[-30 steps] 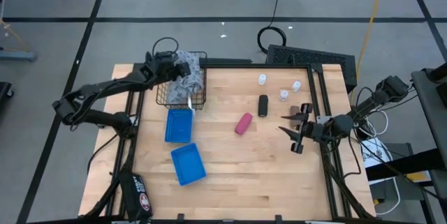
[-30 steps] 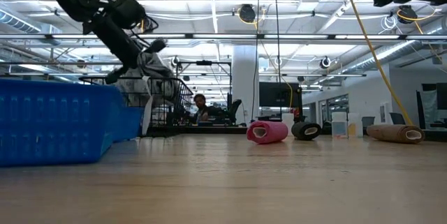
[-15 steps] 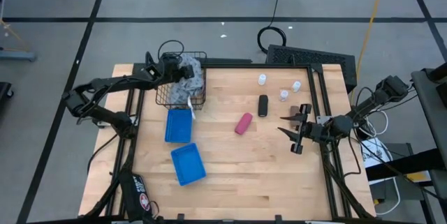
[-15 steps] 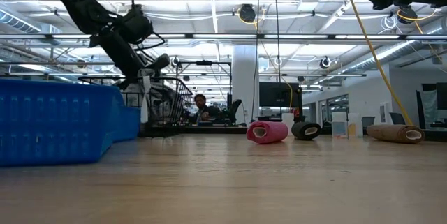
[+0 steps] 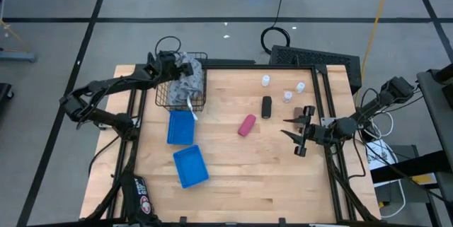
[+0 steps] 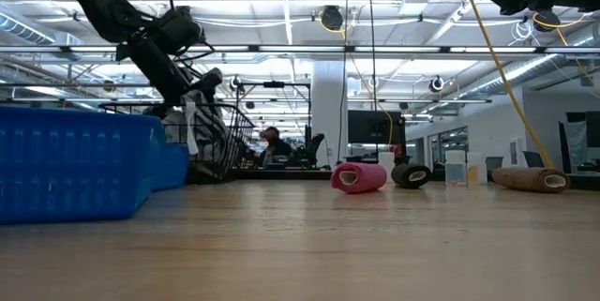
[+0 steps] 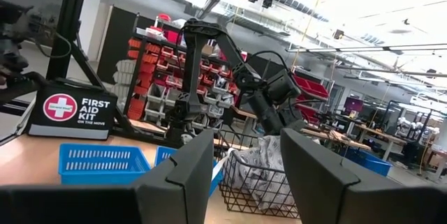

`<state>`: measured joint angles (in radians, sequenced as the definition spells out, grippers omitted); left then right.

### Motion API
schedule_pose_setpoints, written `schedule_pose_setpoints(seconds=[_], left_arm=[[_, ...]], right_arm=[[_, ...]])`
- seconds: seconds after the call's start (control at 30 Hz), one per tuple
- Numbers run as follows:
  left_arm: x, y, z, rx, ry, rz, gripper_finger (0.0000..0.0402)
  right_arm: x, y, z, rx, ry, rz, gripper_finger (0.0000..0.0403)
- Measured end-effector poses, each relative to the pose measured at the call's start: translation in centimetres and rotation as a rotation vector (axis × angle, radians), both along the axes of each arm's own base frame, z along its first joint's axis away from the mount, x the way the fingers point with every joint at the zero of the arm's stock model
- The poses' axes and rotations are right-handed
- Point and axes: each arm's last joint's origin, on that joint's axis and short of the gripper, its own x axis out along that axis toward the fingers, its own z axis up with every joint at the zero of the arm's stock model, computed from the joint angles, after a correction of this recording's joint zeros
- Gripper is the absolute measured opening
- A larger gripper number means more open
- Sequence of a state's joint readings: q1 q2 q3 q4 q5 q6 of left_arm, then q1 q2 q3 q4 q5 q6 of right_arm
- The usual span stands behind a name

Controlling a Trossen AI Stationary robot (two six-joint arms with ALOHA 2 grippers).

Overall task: Pick & Place Medicine items
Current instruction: Put the folded gray gown into the wire basket

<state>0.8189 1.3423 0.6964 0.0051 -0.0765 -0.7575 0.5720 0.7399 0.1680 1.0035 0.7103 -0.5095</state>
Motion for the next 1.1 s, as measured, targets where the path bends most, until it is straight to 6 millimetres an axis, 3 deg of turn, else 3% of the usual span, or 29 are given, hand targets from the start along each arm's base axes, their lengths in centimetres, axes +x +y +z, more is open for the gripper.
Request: schedule_pose_setpoints(seconds=[0.4,0.63,0.9,1.1], left_arm=[[-1.4,0.4,2.3,0.128,-0.043,0.069,0.0322],[-1.7,0.1,1.7,0.121,0.076,0.044,0.0322],[-0.6,-0.7,2.2,0.125,0.022,-0.06,0.0322],[0.0,-0.8,4.1,0.174,0.138,-0.078,0.0322]], right_arm=[[0.0,0.0,-0.1,-0.007,0.012,-0.001,0.0155],[0.1,0.0,-0.2,-0.011,0.018,-0.001,0.0155],[0.1,0.1,-0.3,-0.021,0.033,-0.001,0.0155],[0.1,0.0,-0.3,-0.021,0.032,-0.001,0.0155]])
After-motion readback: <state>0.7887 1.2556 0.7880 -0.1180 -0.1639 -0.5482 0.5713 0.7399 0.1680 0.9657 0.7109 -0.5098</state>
